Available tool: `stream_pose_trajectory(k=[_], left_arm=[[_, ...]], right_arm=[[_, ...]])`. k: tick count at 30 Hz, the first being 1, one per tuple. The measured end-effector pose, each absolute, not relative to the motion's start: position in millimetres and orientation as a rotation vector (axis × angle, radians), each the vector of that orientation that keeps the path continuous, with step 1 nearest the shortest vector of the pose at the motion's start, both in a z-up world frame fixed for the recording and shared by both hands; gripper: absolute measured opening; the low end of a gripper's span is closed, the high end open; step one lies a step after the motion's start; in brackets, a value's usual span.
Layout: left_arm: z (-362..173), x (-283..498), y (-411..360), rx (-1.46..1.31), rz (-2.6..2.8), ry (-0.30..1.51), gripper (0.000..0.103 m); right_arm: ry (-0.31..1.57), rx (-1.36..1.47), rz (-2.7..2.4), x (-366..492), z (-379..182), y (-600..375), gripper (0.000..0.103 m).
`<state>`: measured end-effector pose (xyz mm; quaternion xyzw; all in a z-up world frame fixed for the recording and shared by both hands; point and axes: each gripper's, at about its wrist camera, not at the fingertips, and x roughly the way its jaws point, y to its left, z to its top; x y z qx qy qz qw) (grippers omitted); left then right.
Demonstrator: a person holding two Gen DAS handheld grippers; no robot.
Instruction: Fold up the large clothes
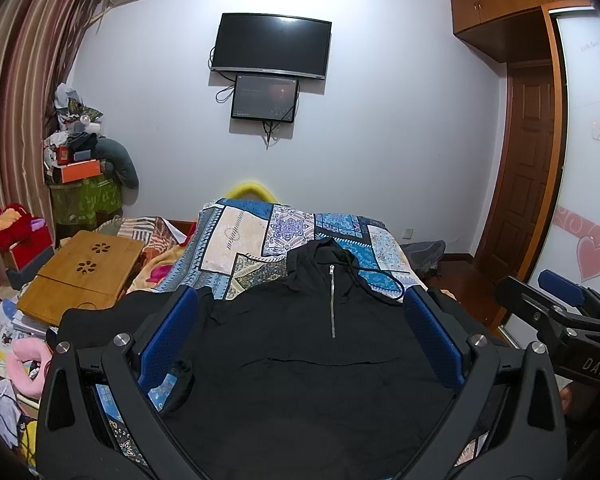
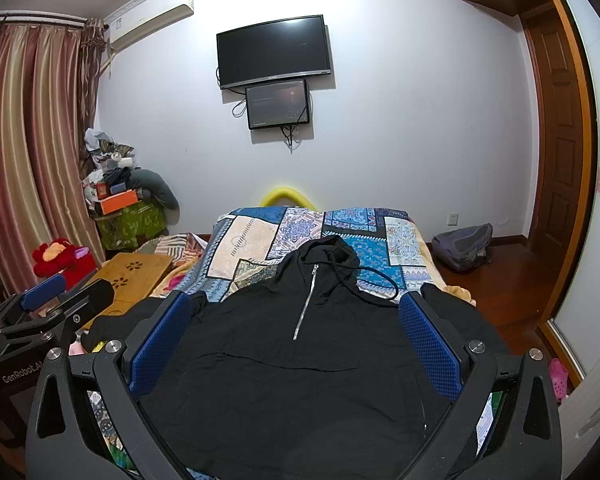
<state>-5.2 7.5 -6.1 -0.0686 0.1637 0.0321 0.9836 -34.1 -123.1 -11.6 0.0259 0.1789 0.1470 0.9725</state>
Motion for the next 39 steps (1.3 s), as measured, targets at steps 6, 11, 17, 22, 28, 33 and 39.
stream_pose_trajectory(k=[6, 11, 17, 22, 28, 33, 39], left_arm=[[-6, -5, 7, -0.138, 0.065, 0.330, 0.103], [-6, -5, 7, -0.138, 0.065, 0.328, 0.103], [-8, -3, 7, -0.138, 0.071, 0.325, 0.103], [-10, -2, 10, -0.143, 0.071, 0.328, 0.103], [-13, 2, 15, -0.157, 0.071, 0.340, 0.103], [-18, 8, 23, -0.165, 0.081, 0.351, 0.103], [-25, 30, 51, -0.172, 0.145, 0.361, 0.103]], right_arm=[[0.362, 0.053, 0.297, -35, -12, -123, 0.103], [0.363, 0.051, 0.296, -34, -11, -123, 0.103], [0.365, 0.051, 0.296, -34, -11, -123, 0.103], [0.369, 0.049, 0.295, -33, -12, -124, 0.103], [0.381, 0.049, 0.296, -28, -16, -124, 0.103], [0.400, 0.039, 0.302, -20, -20, -119, 0.103], [0.430, 0.031, 0.299, -5, -28, -112, 0.103]])
